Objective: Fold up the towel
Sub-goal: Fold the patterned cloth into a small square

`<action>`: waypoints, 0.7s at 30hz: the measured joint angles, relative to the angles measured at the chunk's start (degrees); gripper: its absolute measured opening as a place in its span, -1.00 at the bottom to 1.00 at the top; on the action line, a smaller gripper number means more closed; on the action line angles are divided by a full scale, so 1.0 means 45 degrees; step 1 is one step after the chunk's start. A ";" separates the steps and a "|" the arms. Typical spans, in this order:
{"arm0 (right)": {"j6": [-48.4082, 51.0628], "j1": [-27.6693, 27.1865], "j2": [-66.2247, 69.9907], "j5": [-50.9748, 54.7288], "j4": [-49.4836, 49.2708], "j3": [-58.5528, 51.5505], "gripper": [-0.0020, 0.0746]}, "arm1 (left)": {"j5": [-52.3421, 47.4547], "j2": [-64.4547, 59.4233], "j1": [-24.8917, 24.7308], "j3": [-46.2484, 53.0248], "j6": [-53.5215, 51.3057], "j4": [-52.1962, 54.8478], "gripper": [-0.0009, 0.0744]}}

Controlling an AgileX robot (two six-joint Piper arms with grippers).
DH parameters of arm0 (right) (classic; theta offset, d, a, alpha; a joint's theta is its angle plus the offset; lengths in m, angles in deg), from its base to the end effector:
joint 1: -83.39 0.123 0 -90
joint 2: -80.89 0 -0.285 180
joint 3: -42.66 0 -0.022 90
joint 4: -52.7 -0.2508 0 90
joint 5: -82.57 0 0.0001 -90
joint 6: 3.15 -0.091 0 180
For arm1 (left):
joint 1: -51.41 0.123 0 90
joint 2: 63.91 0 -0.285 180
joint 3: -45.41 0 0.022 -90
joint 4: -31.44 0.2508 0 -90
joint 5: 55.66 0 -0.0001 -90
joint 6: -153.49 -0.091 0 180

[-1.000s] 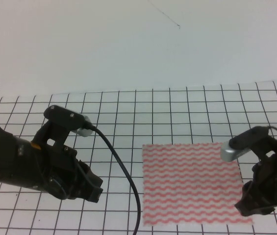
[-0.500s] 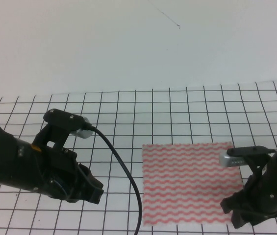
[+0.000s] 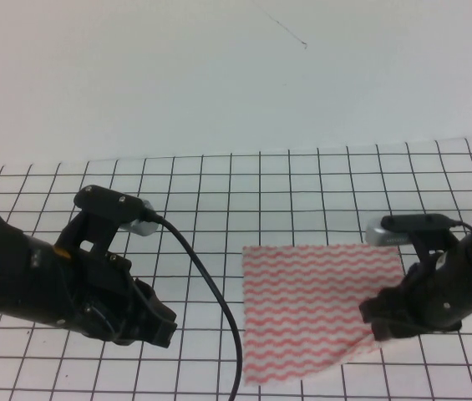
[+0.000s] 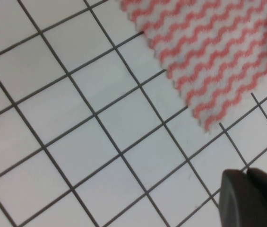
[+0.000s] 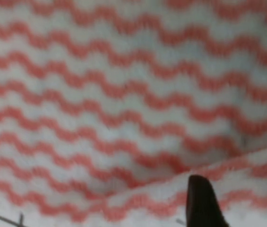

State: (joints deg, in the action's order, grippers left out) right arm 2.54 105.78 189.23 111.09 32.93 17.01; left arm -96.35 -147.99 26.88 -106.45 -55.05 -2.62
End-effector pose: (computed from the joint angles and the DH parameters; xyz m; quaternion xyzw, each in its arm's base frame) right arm 0.2851 0.1334 0.1502 -0.1037 0.9778 0.1246 0.1331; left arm 0.2194 -0.1367 0.2604 0.2621 0.9081 -0.2297 0.2321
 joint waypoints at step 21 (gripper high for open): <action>0.0720 0.0000 -0.0549 0.4683 0.3089 0.2635 -0.04 | -0.0241 -0.0278 -0.0918 0.0000 -0.0626 0.0063 -0.93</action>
State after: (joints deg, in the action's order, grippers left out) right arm 5.78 105.78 186.76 132.16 46.83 28.86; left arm -97.44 -149.24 22.75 -106.45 -57.86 -2.33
